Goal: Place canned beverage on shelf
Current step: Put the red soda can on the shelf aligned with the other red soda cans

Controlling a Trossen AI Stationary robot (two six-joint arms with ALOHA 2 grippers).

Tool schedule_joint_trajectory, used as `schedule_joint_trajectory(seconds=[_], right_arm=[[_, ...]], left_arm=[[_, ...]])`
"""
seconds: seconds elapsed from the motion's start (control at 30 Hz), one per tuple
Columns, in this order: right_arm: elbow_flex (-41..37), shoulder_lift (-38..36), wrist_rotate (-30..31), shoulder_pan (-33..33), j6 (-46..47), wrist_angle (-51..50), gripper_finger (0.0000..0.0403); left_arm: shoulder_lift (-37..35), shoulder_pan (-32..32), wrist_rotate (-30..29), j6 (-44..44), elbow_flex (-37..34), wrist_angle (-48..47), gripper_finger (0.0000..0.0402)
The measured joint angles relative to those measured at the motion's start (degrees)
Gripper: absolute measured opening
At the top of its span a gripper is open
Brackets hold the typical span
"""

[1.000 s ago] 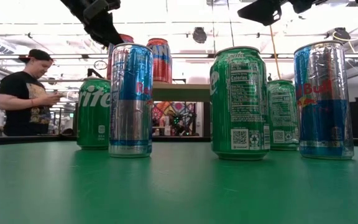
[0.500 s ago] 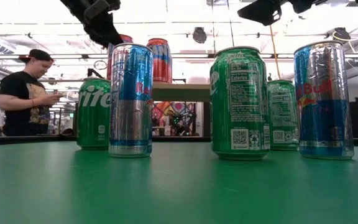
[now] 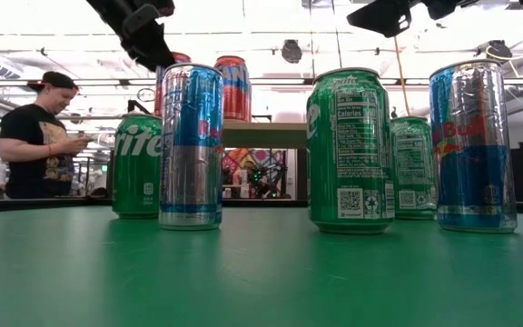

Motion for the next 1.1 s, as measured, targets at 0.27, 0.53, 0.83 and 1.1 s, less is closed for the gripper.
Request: schedule_joint_trajectory(seconds=[0.27,0.53,0.83,1.1], right_arm=[[0.0,0.0,0.0,0.0,-0.08,-0.03,0.0396],[0.02,0.0,0.0,0.0,0.15,-0.05,0.0396],[0.02,0.0,0.0,0.0,0.12,0.06,0.0396],[0.04,0.0,0.0,0.0,0.79,0.04,0.0396]], left_arm=[[-3.52,-1.31,0.63,-1.68,0.0,0.21,0.0361],[-9.99,-2.55,-0.42,-5.23,0.0,-1.52,0.0361],[-12.42,-4.18,-2.02,-13.85,-0.02,-10.08,0.0318],[-9.92,-6.69,-2.95,-13.92,-3.06,-8.72,0.0231]])
